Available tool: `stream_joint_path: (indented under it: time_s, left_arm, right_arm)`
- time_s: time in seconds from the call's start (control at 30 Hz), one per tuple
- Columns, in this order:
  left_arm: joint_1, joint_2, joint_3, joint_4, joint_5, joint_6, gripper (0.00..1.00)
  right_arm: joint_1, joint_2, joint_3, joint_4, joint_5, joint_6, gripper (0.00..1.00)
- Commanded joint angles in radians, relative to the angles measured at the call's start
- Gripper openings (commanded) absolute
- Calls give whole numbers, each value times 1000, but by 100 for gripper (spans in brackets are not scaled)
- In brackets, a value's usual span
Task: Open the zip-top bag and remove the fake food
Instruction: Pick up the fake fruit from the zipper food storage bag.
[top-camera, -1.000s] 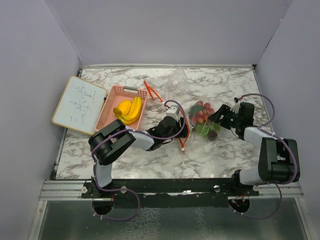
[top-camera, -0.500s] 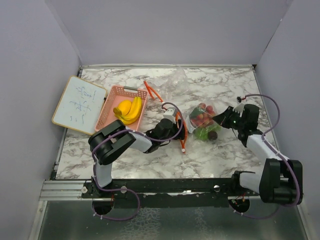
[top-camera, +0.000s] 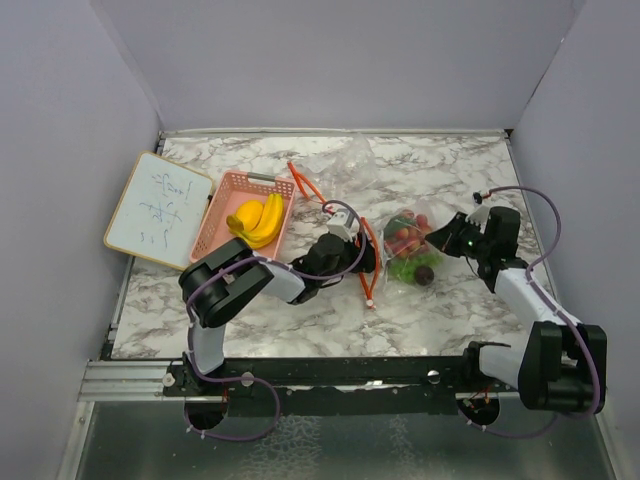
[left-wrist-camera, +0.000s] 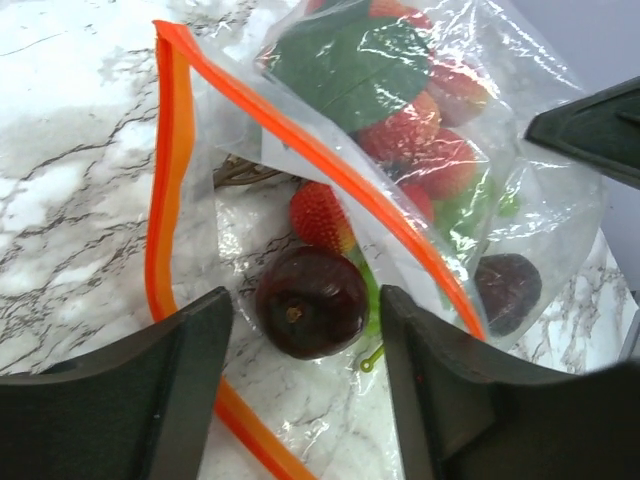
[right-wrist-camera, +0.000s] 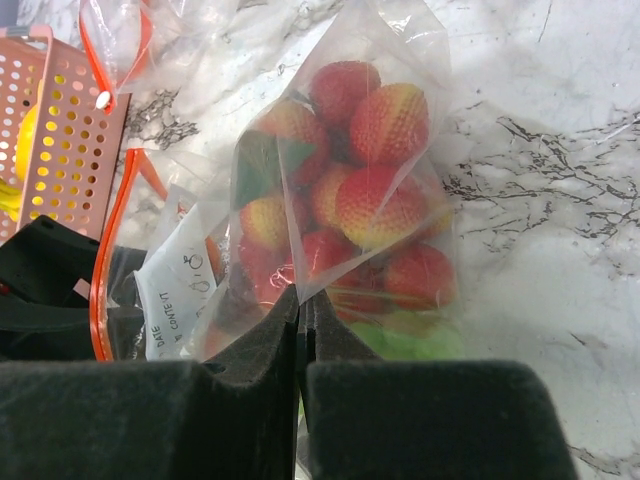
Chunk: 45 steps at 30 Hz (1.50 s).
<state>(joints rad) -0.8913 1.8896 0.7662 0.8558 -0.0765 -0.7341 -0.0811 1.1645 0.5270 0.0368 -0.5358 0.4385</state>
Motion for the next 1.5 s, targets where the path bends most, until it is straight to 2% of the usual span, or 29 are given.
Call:
stream_joint_path:
  time_s: [0.0,0.13,0.43,0.67,0.8,1.03,1.13,1.27,1.47]
  left_arm:
    - [-9,25,40,28,42,21,59]
    - [-43,30,98,-59,4,85,57]
    - [-109,97,208,-228,-105,202,61]
    - [-129,81,160,-237,-187,258,70]
    - [-130,74,129,-214,-189,277,70]
    - [-136,55,64,-164,-165,262,55]
    - [-136,43,40,-142,-160,250,44]
    - [-137,-9,16,-145,-160,244,43]
    - [-130,-173,-72,-188,-192,251,43]
  right_arm:
    - [-5,16,-4,6,-32,-26,2]
    - [-5,37,-10,20,-39,-26,2]
    - [-5,26,-3,9,-43,-32,2]
    - [-5,35,-4,18,-52,-30,2]
    - [-5,42,-7,26,-52,-28,2]
    - [-6,44,-8,28,-55,-27,2]
    - [-5,43,-11,29,-55,-26,2]
    - [-5,43,-12,29,-56,-28,2]
    - [-5,46,-11,34,-58,-21,2]
